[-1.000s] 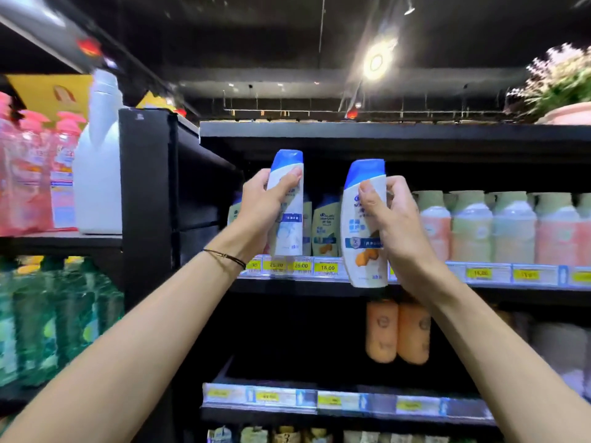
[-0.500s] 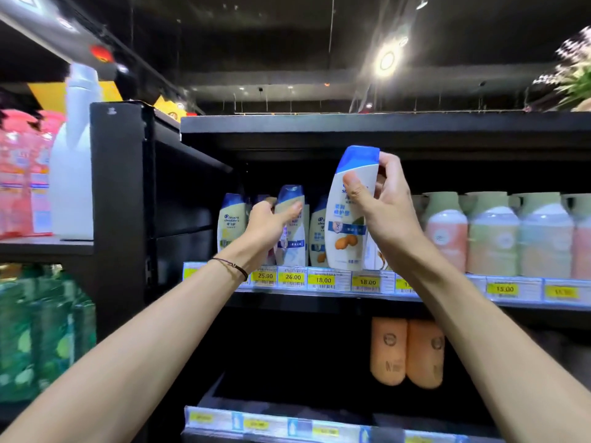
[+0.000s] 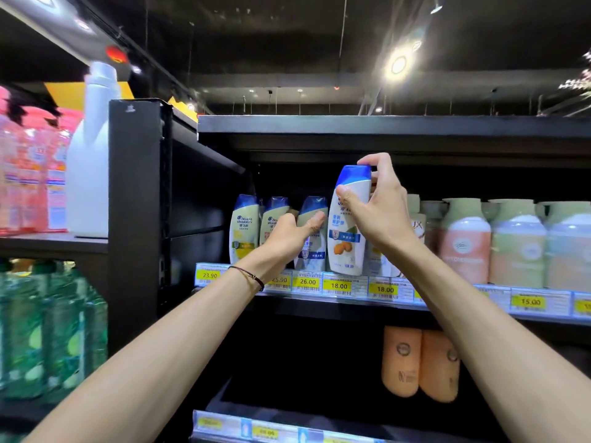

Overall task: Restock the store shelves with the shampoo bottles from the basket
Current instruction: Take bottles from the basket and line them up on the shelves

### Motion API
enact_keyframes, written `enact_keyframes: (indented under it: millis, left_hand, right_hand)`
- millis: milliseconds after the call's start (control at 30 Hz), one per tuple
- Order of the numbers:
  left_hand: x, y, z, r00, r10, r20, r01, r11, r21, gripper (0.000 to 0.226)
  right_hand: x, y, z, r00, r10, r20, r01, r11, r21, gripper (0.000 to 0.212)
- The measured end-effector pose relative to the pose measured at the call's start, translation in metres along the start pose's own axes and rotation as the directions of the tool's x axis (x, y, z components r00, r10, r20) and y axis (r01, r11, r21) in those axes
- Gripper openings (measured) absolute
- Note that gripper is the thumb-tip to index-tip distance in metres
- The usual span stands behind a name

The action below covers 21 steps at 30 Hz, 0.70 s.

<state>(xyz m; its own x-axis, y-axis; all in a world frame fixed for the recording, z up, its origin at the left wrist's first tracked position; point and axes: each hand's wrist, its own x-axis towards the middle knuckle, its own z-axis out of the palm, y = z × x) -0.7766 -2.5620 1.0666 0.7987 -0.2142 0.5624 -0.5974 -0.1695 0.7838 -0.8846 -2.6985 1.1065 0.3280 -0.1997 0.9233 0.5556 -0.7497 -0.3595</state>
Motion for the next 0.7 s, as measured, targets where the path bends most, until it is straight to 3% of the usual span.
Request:
enact_keyframes:
  millis: [133,300,367,533,700]
  left_hand:
    - [-0.01,0.0,-0.013,0.996,0.071,-0.056,-0.072,0.997,-0.009,0.041]
    - [-0.036,-0.004,-0.029,0.976,0.194,-0.104,-0.159,0.948,0.276,0.036]
    - [-0.049,-0.011,-0.034,0.959,0.269,-0.094,-0.202,0.874,0.441,0.035]
    - [-0.075,-0.036,-0.041,0.919,0.393,0.032,-0.269,0.565,0.78,0.041]
    - [-0.086,-0.054,-0.045,0.904,0.423,0.066,-0.255,0.407,0.877,0.051]
  right_hand:
    - [0.004,-0.002,0.006,1.0,-0.015,0.006,0.016,0.997,-0.076,0.039]
    - [0.002,0.0,0.013,0.998,0.035,0.045,-0.028,0.989,-0.148,0.038]
    - [-0.001,0.002,0.015,0.997,0.043,0.065,-0.032,0.986,-0.166,0.037]
    - [-0.008,0.003,0.016,0.992,0.05,0.112,-0.025,0.976,-0.217,0.039]
    - [-0.015,0.002,0.017,0.984,0.066,0.167,-0.01,0.949,-0.315,0.042]
